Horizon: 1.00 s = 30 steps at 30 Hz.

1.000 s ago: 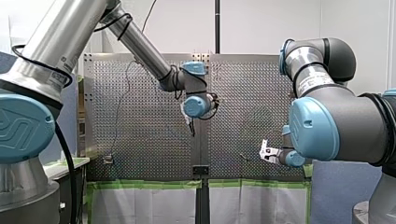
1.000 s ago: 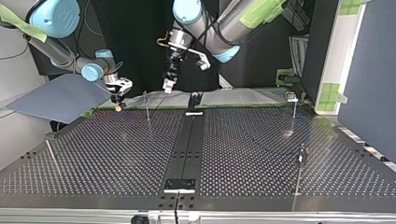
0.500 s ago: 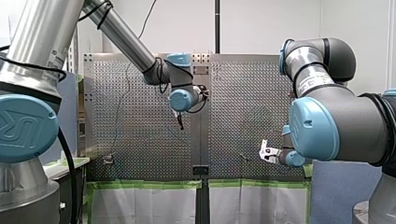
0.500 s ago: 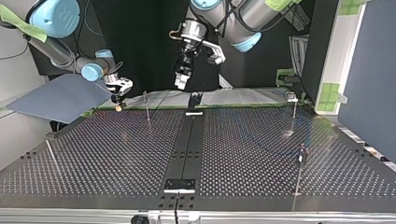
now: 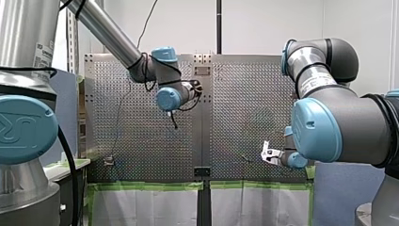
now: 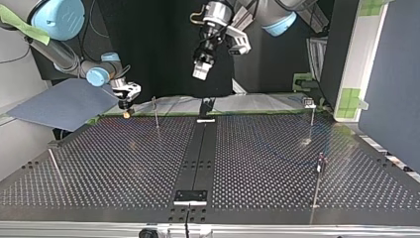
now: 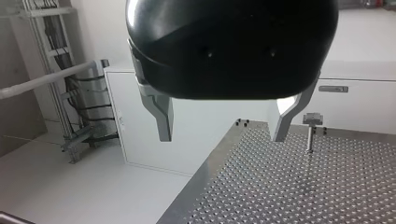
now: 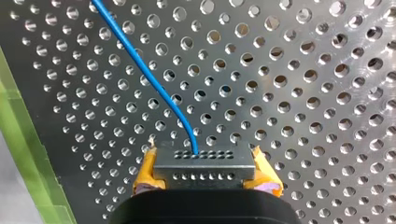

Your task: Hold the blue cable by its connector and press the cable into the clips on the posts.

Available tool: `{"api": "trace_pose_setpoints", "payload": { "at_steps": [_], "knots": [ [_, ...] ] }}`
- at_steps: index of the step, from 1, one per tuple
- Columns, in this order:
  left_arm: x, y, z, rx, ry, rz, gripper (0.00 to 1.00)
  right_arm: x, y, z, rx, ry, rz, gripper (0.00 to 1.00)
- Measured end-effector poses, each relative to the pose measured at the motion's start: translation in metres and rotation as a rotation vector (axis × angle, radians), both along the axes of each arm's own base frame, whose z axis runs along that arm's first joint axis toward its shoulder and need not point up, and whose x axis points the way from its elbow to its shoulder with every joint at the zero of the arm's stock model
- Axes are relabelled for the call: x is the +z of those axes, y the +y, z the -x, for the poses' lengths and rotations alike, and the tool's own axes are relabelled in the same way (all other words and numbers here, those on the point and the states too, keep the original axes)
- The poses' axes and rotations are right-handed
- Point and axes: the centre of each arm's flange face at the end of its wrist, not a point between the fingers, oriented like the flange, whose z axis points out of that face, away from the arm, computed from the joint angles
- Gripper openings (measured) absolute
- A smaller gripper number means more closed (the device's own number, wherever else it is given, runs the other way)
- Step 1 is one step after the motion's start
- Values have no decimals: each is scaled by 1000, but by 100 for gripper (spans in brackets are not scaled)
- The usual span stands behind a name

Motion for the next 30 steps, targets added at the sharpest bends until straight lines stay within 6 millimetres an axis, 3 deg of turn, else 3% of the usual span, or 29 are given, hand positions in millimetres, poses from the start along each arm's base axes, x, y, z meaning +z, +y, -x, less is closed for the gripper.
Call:
{"api": "trace_pose_setpoints", "payload": {
  "at_steps": [6,15,30],
  "knots": [
    [-39,7,9,-13,33,-34,100,4,-1,3,-5,5,-5,0],
    [-96,27,29,-10,96,-100,100,47,-3,12,-16,9,19,0],
    [-140,69,74,-2,201,-228,100,129,-3,24,-41,-3,127,0]
  ]
}}
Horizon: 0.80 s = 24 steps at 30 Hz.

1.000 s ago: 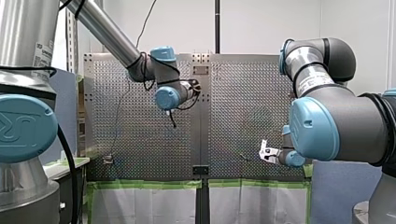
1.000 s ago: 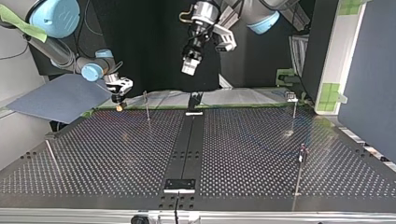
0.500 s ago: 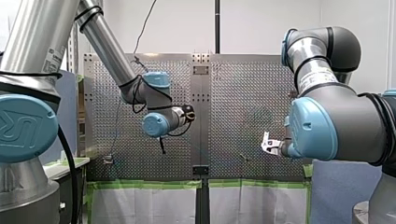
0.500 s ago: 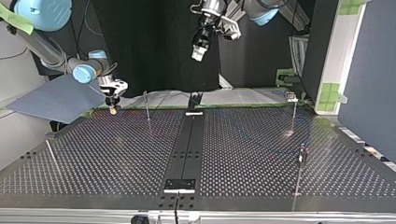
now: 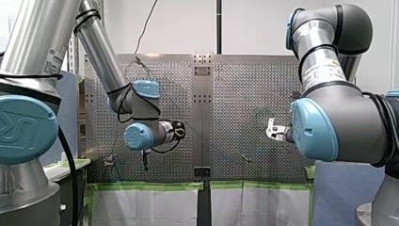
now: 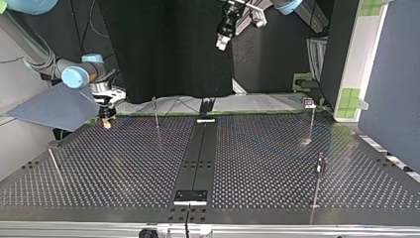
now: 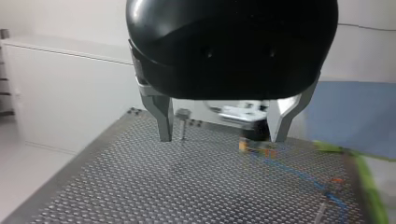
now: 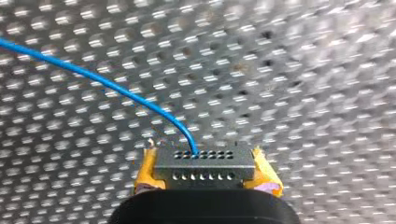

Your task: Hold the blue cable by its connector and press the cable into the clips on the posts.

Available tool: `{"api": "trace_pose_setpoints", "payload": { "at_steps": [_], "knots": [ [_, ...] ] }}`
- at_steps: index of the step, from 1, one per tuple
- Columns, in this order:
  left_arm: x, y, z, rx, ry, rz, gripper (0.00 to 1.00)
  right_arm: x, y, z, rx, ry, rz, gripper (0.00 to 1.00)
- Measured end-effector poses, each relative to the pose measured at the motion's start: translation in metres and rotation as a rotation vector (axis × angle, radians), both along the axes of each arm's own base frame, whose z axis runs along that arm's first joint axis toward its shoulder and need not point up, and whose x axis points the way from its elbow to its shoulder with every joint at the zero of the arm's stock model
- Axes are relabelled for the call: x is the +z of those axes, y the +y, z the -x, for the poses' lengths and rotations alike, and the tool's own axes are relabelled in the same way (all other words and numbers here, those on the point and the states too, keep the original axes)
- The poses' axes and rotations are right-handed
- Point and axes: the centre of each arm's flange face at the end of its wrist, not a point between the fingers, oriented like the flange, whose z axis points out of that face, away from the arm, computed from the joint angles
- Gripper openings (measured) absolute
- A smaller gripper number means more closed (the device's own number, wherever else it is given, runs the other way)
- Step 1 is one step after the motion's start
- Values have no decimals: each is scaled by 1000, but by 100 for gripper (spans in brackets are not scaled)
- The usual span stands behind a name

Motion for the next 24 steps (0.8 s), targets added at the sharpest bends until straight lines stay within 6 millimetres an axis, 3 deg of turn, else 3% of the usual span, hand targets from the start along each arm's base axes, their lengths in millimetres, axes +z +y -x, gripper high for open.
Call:
{"api": "trace_pose_setpoints", "payload": {
  "at_steps": [4,13,24],
  "knots": [
    [-10,12,13,-4,27,-34,100,9,6,-2,-6,-4,14,0],
    [-30,39,42,-16,84,-121,100,-6,26,-3,-25,-38,14,0],
    [-30,37,39,-11,96,-183,100,-3,25,-12,-4,-68,82,0]
  ]
}}
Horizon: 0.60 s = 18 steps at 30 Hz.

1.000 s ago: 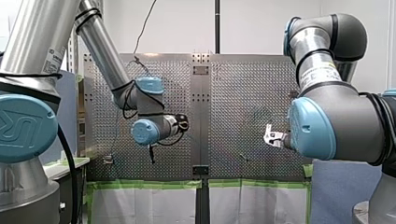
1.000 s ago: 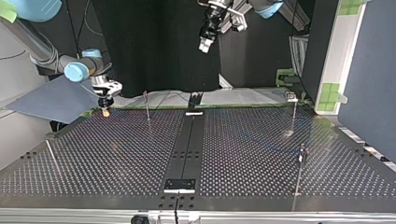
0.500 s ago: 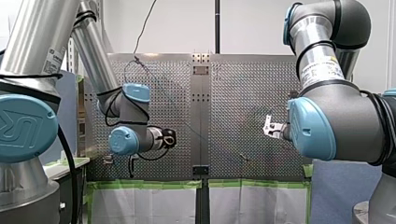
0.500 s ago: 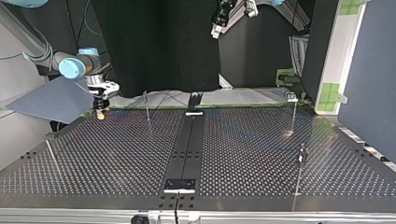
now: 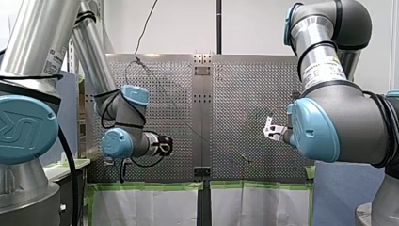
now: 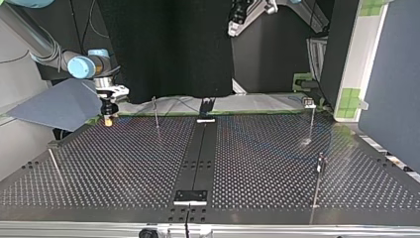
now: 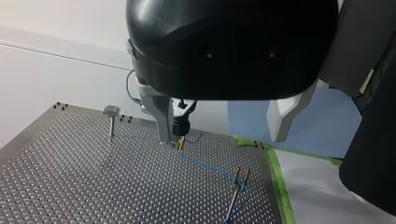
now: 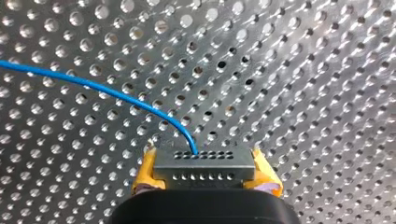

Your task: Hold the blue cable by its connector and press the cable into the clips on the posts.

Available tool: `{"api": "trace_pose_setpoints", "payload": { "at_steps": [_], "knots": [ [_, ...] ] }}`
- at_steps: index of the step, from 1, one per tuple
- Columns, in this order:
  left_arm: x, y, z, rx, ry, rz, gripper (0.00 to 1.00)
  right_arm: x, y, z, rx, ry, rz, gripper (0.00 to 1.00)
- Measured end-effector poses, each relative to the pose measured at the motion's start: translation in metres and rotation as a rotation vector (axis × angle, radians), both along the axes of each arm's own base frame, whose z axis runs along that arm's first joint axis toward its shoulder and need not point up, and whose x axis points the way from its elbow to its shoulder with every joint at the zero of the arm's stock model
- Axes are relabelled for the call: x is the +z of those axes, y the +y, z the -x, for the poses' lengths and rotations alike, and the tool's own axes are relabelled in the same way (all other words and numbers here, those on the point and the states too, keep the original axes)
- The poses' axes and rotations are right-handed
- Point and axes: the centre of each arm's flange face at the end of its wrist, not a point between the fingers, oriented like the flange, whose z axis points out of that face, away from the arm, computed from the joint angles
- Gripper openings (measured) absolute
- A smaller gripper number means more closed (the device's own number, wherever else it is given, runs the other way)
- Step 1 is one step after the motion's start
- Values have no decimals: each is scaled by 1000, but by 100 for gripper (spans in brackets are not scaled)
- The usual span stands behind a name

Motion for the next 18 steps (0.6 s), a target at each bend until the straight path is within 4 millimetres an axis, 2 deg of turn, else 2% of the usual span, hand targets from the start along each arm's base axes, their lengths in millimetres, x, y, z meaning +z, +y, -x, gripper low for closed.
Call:
{"api": "trace_pose_setpoints", "payload": {
  "at_steps": [18],
  "knots": [
    [2,-3,-3,2,-3,-11,100,1,0,-1,3,3,7,0]
  ]
}}
